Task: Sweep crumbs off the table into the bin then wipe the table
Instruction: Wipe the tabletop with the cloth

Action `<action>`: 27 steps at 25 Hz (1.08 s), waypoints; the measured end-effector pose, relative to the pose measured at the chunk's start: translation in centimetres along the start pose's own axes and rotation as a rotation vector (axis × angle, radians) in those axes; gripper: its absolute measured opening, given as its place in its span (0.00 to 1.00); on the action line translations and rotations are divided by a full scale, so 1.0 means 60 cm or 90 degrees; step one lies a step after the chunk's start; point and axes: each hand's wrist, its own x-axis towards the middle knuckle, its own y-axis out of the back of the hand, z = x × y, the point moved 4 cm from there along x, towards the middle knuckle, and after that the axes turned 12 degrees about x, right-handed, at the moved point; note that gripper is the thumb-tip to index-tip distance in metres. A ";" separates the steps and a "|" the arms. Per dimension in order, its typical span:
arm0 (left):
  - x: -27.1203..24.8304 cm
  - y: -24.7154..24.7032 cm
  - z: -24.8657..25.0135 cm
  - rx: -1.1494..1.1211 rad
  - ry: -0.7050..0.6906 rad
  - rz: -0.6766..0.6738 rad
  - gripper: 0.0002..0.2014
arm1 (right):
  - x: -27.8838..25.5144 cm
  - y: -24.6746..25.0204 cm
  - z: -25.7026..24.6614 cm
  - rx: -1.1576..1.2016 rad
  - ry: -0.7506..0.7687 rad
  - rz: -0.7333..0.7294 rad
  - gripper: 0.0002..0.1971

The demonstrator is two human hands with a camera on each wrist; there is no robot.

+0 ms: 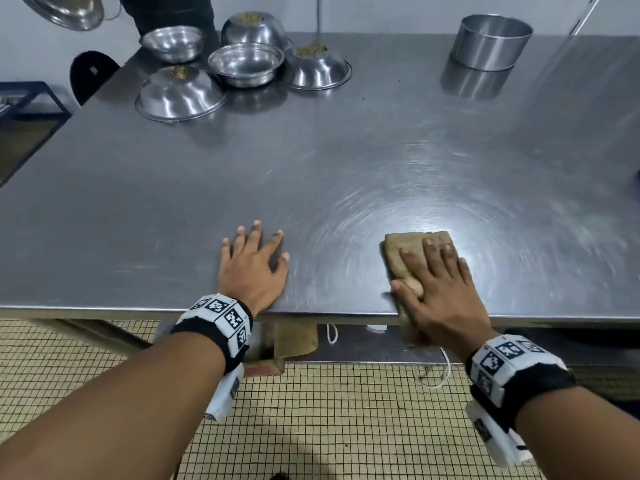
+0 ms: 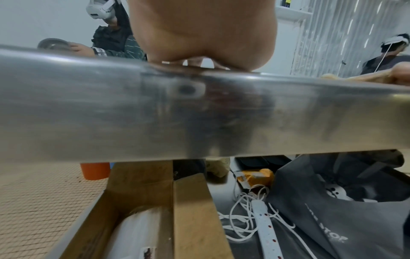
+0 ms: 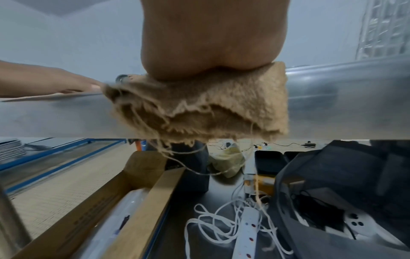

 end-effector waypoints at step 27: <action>0.017 0.010 0.207 0.037 -0.043 -0.030 0.29 | -0.024 0.027 0.075 0.011 0.071 -0.037 0.39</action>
